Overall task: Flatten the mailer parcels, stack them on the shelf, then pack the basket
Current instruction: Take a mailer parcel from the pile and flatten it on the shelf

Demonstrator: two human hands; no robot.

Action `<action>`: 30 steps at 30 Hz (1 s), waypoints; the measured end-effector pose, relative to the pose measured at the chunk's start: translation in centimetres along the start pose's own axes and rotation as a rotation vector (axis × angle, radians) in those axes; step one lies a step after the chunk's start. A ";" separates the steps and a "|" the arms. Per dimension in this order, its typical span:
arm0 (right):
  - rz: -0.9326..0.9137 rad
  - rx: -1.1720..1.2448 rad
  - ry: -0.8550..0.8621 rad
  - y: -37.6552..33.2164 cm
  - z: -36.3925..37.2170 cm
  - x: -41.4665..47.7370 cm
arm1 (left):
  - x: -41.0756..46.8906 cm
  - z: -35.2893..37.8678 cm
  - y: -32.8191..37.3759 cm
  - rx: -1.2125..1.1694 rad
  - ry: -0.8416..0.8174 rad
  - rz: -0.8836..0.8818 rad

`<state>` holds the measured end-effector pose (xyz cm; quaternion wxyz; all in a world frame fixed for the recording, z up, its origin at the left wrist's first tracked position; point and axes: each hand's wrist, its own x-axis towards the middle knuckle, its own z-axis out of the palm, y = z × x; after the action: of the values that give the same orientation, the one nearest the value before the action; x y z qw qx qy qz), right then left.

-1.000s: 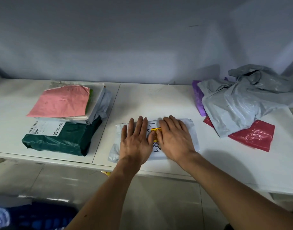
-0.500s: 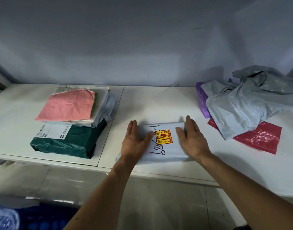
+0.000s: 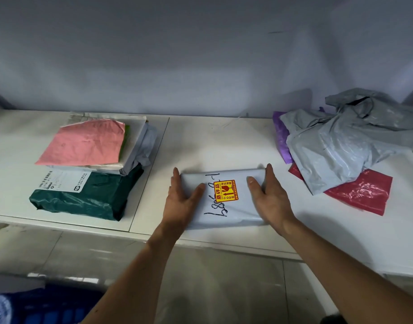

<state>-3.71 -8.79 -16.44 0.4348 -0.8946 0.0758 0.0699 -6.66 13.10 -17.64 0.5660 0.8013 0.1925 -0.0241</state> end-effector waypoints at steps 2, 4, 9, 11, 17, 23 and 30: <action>0.027 0.038 0.018 -0.1 -0.1 0.1 | -0.1 0.1 0.4 0.036 0.035 0.009; -0.001 0.039 0.055 -0.1 0.1 0.3 | -0.1 0.3 0.9 0.133 0.100 0.030; 0.009 0.101 0.073 -0.3 0.1 0.5 | 0.0 0.1 1.8 0.187 0.032 -0.053; 0.030 0.160 0.077 -0.5 -0.2 0.1 | 0.1 -0.5 1.3 0.071 -0.017 -0.077; -0.049 0.237 0.150 -1.9 -1.5 -0.5 | -0.9 -1.6 4.3 -0.330 -0.048 -0.066; -0.086 0.134 0.130 -2.7 -2.6 0.0 | -0.7 -2.0 4.9 -0.533 -0.198 -0.302; 0.015 0.461 0.121 -4.0 -3.5 -0.8 | -1.1 -1.7 6.7 -0.609 -0.087 -0.193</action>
<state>-3.52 -9.06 -11.04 0.6217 -0.7736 0.1223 0.0000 -5.78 12.48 -10.74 0.7826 0.5713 0.2414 -0.0530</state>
